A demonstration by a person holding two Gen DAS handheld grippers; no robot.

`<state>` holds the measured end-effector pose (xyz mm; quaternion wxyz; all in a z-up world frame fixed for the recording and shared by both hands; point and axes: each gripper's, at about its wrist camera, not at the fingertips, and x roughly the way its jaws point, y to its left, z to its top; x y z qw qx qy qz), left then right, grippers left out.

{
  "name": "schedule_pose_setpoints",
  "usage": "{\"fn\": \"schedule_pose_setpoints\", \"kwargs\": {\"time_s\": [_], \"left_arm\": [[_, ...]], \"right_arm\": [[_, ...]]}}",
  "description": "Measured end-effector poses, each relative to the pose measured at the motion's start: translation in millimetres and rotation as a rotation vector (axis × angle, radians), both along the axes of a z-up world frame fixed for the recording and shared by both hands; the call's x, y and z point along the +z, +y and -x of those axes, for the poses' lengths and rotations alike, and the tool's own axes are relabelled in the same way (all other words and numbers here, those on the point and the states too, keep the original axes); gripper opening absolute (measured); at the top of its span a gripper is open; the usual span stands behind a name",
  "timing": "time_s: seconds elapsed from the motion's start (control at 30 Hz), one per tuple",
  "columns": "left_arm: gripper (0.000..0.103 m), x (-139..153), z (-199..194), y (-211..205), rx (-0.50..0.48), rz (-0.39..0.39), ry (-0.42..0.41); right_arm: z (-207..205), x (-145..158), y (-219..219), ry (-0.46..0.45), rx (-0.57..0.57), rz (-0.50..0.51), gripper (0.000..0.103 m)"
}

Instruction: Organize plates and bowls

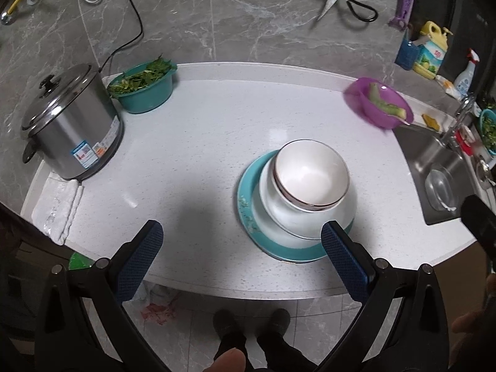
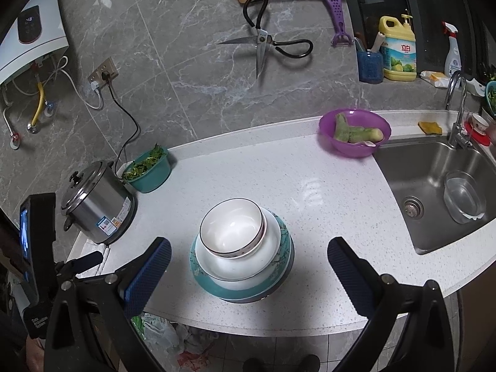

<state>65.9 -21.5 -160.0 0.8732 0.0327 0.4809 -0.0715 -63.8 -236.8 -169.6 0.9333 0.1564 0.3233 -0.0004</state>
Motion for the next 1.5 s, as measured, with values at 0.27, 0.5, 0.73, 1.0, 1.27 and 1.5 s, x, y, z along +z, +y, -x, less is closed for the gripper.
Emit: {"fn": "schedule_pose_setpoints", "kwargs": {"time_s": [0.27, 0.5, 0.73, 1.0, 1.27, 1.5], "left_arm": [[0.103, 3, 1, -3, -0.025, 0.006, -0.020], [0.103, 10, 2, -5, -0.038, 0.003, -0.044], [0.103, 10, 2, -12, -0.031, -0.074, -0.065], [0.103, 5, -3, -8, -0.025, -0.038, -0.045], [0.103, -2, -9, -12, -0.020, -0.036, -0.022], [0.103, -1, -7, -15, -0.018, -0.020, -0.022]], "right_arm": [[-1, -2, -1, 0.016, -0.021, 0.021, 0.103], [-5, -4, -1, 0.055, -0.041, 0.046, 0.103], [-14, -6, 1, 0.093, -0.048, 0.077, 0.103], [-24, -12, 2, 0.141, -0.059, 0.106, 0.103], [-29, -16, 5, 0.168, -0.065, 0.113, 0.103], [-31, -18, 7, 0.187, -0.067, 0.125, 0.103]]}}
